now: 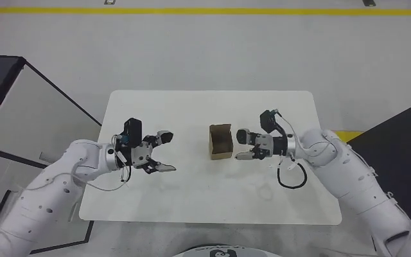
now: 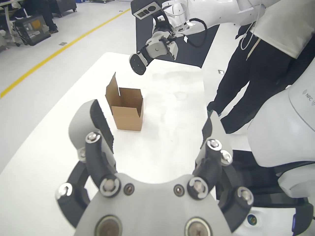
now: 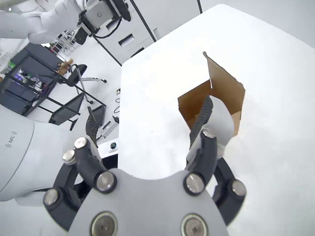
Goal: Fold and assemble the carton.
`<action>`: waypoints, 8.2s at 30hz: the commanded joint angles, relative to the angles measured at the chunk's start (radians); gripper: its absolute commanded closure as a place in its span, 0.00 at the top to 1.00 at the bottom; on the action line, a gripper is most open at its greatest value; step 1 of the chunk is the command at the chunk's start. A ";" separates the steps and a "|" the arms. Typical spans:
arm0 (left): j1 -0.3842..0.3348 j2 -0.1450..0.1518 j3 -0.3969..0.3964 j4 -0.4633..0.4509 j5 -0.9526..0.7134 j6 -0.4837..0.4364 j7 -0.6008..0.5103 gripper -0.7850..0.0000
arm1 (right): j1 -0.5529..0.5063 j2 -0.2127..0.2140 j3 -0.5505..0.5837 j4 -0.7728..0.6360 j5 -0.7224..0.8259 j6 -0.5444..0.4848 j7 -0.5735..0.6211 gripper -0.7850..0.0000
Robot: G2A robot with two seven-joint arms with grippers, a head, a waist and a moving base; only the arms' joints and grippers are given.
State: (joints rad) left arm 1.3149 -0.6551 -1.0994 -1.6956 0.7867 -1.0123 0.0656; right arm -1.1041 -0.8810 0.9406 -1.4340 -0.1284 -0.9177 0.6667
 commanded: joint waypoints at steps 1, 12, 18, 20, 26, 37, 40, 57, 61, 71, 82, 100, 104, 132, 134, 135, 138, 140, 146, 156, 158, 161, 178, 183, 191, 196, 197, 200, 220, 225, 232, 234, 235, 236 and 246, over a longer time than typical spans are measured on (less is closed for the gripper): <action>-0.027 -0.001 0.011 0.012 -0.049 0.000 -0.062 0.00 | 0.000 0.000 0.000 0.000 -0.004 0.000 0.001 0.00; -0.019 -0.019 0.084 0.030 -0.200 0.073 -0.159 0.00 | -0.011 -0.010 -0.010 0.049 0.058 0.108 -0.042 0.00; -0.150 -0.074 0.250 0.065 -0.565 0.256 -0.434 0.00 | 0.028 -0.029 -0.038 0.139 0.174 0.196 0.001 0.00; -0.196 -0.097 0.298 0.085 -0.640 0.290 -0.495 0.00 | 0.046 -0.037 -0.054 0.169 0.210 0.228 0.033 0.00; -0.296 -0.159 0.392 0.207 -0.811 0.352 -0.597 0.00 | 0.094 -0.064 -0.100 0.248 0.288 0.251 0.106 0.00; -0.285 -0.177 0.419 0.232 -0.865 0.366 -0.593 0.00 | 0.096 -0.072 -0.112 0.238 0.226 0.282 0.084 0.00; -0.305 -0.214 0.461 0.288 -0.942 0.339 -0.572 0.00 | 0.101 -0.085 -0.127 0.257 0.225 0.279 0.060 0.00; -0.441 -0.396 0.592 0.595 -0.910 0.320 -0.461 0.00 | 0.146 -0.140 -0.175 0.380 0.231 0.211 0.037 0.00; -0.455 -0.428 0.607 0.641 -0.911 0.307 -0.469 0.00 | 0.155 -0.151 -0.184 0.398 0.228 0.209 0.040 0.00; -0.473 -0.484 0.619 0.720 -0.878 0.296 -0.471 0.00 | 0.174 -0.176 -0.202 0.436 0.221 0.210 0.052 0.00; -0.465 -0.505 0.583 0.762 -0.849 0.282 -0.466 0.00 | 0.180 -0.195 -0.205 0.460 0.206 0.194 0.044 0.00; -0.439 -0.527 0.541 0.743 -0.773 0.312 -0.480 0.00 | 0.187 -0.219 -0.209 0.464 0.153 0.216 0.039 0.00; -0.433 -0.533 0.534 0.741 -0.756 0.321 -0.482 0.00 | 0.191 -0.224 -0.211 0.467 0.133 0.226 0.035 0.00; -0.402 -0.549 0.457 0.726 -0.687 0.344 -0.501 0.00 | 0.189 -0.243 -0.188 0.453 0.081 0.248 0.034 0.00; -0.397 -0.549 0.449 0.720 -0.686 0.337 -0.500 0.00 | 0.187 -0.242 -0.181 0.450 0.089 0.236 0.035 0.00; -0.395 -0.549 0.446 0.717 -0.685 0.335 -0.502 0.00 | 0.185 -0.241 -0.177 0.449 0.091 0.232 0.036 0.00; -0.388 -0.548 0.436 0.708 -0.680 0.331 -0.506 0.00 | 0.182 -0.240 -0.169 0.445 0.086 0.231 0.037 0.00; -0.384 -0.548 0.431 0.703 -0.676 0.329 -0.508 0.00 | 0.180 -0.239 -0.166 0.442 0.080 0.235 0.037 0.00; -0.376 -0.548 0.417 0.694 -0.649 0.339 -0.515 0.00 | 0.172 -0.240 -0.159 0.432 0.054 0.258 0.030 0.00; -0.362 -0.550 0.395 0.676 -0.619 0.357 -0.514 0.00 | 0.162 -0.241 -0.146 0.418 0.033 0.265 0.024 0.00; -0.359 -0.550 0.390 0.666 -0.614 0.351 -0.512 0.00 | 0.159 -0.240 -0.140 0.411 0.024 0.259 0.018 0.00; -0.353 -0.549 0.380 0.646 -0.596 0.325 -0.498 0.00 | 0.153 -0.237 -0.132 0.400 0.005 0.257 0.009 0.00; -0.345 -0.566 0.379 0.647 -0.521 0.371 -0.487 0.00 | 0.125 -0.234 -0.101 0.363 -0.043 0.273 -0.023 0.00; -0.344 -0.570 0.374 0.650 -0.518 0.371 -0.490 0.00 | 0.121 -0.234 -0.093 0.357 -0.048 0.264 -0.026 0.00; -0.341 -0.574 0.359 0.654 -0.525 0.348 -0.492 0.00 | 0.123 -0.237 -0.095 0.346 -0.082 0.301 -0.019 0.00; -0.337 -0.575 0.350 0.658 -0.527 0.340 -0.492 0.00 | 0.127 -0.241 -0.100 0.345 -0.095 0.314 -0.017 0.00; -0.336 -0.575 0.348 0.657 -0.527 0.340 -0.493 0.00 | 0.128 -0.242 -0.100 0.346 -0.097 0.315 -0.017 0.00; -0.336 -0.576 0.344 0.656 -0.517 0.339 -0.497 0.00 | 0.129 -0.244 -0.100 0.347 -0.095 0.314 -0.016 0.00; -0.290 -0.558 0.267 0.602 -0.534 0.277 -0.508 0.47 | 0.076 -0.216 0.011 0.390 0.200 0.113 0.106 0.51; -0.251 -0.536 0.221 0.537 -0.551 0.226 -0.549 1.00 | 0.055 -0.197 0.055 0.406 0.353 0.061 0.205 1.00; -0.245 -0.530 0.208 0.500 -0.543 0.211 -0.566 1.00 | 0.054 -0.196 0.060 0.407 0.366 0.060 0.210 1.00; -0.243 -0.529 0.206 0.502 -0.543 0.218 -0.562 1.00 | 0.053 -0.196 0.059 0.404 0.364 0.062 0.207 1.00; -0.239 -0.528 0.202 0.500 -0.539 0.228 -0.556 1.00 | 0.050 -0.196 0.058 0.391 0.360 0.058 0.204 1.00; -0.232 -0.526 0.196 0.495 -0.539 0.231 -0.555 1.00 | 0.045 -0.195 0.059 0.380 0.359 0.048 0.204 1.00; -0.152 -0.490 0.108 0.479 -0.570 0.204 -0.592 1.00 | 0.062 -0.177 0.101 0.380 0.453 0.061 0.297 1.00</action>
State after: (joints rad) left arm 1.1570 -1.1460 -0.9900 -1.2141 0.2178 -0.8074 -0.5230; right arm -1.0441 -1.0578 1.0420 -1.0546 0.3028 -0.8587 0.9538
